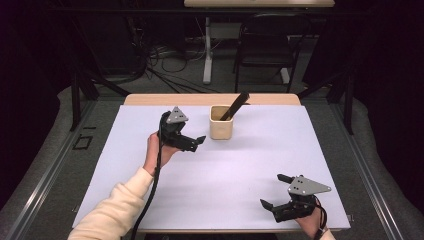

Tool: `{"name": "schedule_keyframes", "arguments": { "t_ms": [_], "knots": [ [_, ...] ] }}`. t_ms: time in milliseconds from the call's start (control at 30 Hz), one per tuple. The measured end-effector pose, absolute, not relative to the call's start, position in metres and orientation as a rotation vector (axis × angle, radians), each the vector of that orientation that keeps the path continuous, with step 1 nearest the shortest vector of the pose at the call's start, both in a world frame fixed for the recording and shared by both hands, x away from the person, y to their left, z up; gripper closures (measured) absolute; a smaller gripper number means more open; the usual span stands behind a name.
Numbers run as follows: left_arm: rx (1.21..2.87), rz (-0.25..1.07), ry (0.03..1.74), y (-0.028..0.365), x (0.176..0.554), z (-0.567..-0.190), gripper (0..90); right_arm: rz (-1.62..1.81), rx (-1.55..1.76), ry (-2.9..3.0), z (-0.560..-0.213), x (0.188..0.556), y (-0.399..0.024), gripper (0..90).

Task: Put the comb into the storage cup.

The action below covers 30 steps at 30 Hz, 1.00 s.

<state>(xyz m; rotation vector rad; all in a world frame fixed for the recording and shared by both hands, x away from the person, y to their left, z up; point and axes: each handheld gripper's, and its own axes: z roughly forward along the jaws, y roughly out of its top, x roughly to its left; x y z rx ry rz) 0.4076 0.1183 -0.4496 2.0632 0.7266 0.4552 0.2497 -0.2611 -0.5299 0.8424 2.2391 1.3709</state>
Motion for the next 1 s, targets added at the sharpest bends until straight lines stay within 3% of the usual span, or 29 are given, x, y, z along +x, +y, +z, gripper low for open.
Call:
{"name": "schedule_keyframes", "arguments": {
  "t_ms": [1000],
  "knots": [
    [2.044, 0.473, 0.801, 0.172, 0.341, -0.477, 0.0, 1.365, 0.849, 2.243, -0.531, 0.251, -0.26, 0.0]
  ]
}}
